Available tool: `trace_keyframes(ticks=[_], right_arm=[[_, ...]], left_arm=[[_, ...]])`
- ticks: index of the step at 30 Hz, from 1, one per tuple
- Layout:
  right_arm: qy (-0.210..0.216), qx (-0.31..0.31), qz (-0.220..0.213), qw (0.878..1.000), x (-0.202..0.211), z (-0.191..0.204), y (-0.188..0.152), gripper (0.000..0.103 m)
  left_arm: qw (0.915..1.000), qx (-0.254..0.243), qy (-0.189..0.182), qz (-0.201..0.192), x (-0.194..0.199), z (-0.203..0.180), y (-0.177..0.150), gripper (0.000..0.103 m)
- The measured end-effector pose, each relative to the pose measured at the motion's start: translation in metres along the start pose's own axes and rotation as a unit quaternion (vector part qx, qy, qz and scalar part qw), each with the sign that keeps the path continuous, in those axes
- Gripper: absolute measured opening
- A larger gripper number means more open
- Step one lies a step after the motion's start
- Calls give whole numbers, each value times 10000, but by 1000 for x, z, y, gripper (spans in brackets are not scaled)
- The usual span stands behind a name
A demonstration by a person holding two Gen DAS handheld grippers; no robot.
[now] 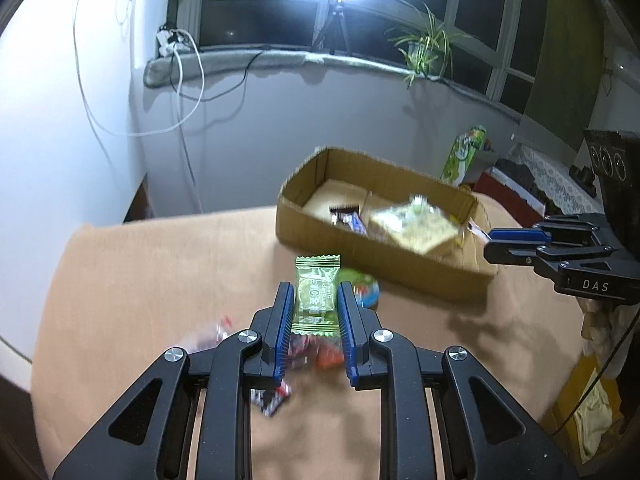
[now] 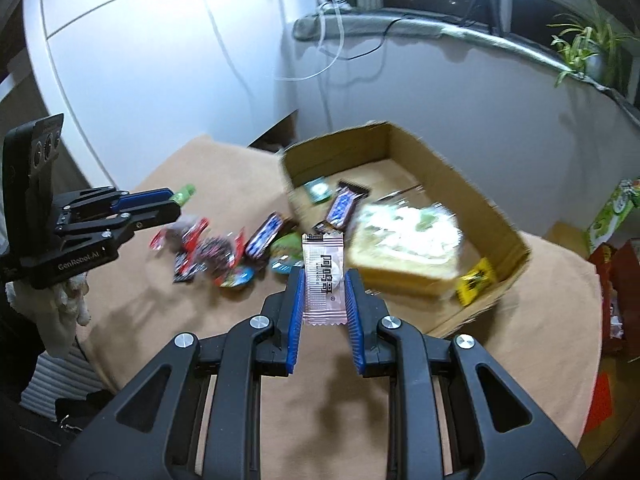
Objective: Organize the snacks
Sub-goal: 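Carry the green mint packet and pink-white packet over the box with both grippers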
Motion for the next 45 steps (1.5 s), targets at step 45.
trace_keyframes(ticks=[45], right_arm=[[-404,-849,164,9954,-40,-117,46,21]], left_arm=[[9990,-125,34,432,-102,-24,104,21]])
Point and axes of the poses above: each gripper's, at about its wrist camera, not at the fingertips, and x roughly against the way its jaws point, z to its left, y to its top, the point moved 6 cm from there along -x, roughly the way its jaws point, and after that the axes turned 15 degrees about z, right-handed, at the moved point
